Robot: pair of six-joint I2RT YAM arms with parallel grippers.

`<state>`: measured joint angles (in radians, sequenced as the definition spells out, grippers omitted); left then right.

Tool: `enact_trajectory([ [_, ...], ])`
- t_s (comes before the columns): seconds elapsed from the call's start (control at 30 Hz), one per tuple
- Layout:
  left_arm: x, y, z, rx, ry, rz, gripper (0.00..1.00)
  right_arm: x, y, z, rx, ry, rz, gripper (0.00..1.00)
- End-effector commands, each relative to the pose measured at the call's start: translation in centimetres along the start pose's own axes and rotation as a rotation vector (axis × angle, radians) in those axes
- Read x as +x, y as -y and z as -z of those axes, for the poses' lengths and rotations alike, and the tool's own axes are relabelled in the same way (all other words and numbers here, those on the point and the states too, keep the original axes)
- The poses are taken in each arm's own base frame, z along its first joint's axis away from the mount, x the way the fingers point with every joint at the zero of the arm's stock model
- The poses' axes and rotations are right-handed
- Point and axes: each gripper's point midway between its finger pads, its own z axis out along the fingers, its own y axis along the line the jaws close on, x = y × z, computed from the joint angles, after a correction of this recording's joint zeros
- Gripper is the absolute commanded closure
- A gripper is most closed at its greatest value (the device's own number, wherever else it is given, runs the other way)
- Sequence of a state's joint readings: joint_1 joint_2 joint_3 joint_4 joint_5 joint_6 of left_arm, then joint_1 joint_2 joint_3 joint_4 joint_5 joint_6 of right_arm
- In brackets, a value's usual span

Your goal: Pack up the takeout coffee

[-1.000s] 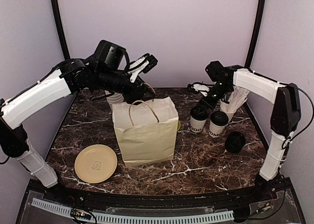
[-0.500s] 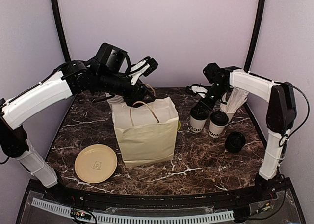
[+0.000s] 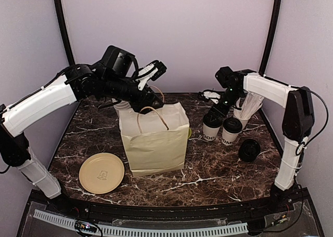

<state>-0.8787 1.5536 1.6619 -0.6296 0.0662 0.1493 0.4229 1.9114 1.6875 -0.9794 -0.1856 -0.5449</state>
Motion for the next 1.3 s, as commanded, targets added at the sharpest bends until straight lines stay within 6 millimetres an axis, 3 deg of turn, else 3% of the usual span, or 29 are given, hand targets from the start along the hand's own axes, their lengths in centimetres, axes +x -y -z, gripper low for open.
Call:
enact_trajectory([
  [0.0,-0.8,-0.7,2.3,-0.043,0.015,-0.005,0.39,-0.7,-0.9,3.1,0.004,0.032,0.002,0.42],
  [0.23,0.1,-1.1,3.5,-0.074,-0.023,-0.011,0.33,-2.1,-2.9,9.9,0.037,0.191,0.03,0.43],
  [0.43,0.1,-1.1,2.7,-0.067,-0.043,-0.017,0.41,-4.0,-5.5,17.1,0.048,0.377,0.09,0.43],
  [0.57,-1.0,-1.9,2.7,-0.105,-0.025,-0.031,0.59,-5.5,-7.8,21.5,0.027,0.5,0.153,0.43],
  [0.7,-2.5,-2.8,3.0,-0.142,0.002,-0.049,0.89,-6.6,-10.3,25.6,-0.012,0.62,0.215,0.43],
  [0.77,-3.4,-2.8,3.2,-0.14,0.015,-0.049,0.98,-7.0,-11.5,27.4,-0.036,0.67,0.249,0.44],
  [0.83,-3.9,-2.6,3.2,-0.124,0.023,-0.044,1.0,-7.5,-12.8,28.9,-0.065,0.725,0.278,0.43],
  [1.07,-3.8,-2.1,2.8,-0.091,0.018,-0.002,1.0,-8.5,-18.3,31.7,-0.238,0.836,0.377,0.44],
  [1.17,-3.7,-1.5,3.0,-0.061,0.024,0.028,1.0,-8.7,-20.1,31.4,-0.284,0.836,0.409,0.44],
  [1.27,-3.7,-0.9,3.4,-0.03,0.032,0.057,1.0,-9.2,-21.2,29.8,-0.302,0.81,0.418,0.44],
])
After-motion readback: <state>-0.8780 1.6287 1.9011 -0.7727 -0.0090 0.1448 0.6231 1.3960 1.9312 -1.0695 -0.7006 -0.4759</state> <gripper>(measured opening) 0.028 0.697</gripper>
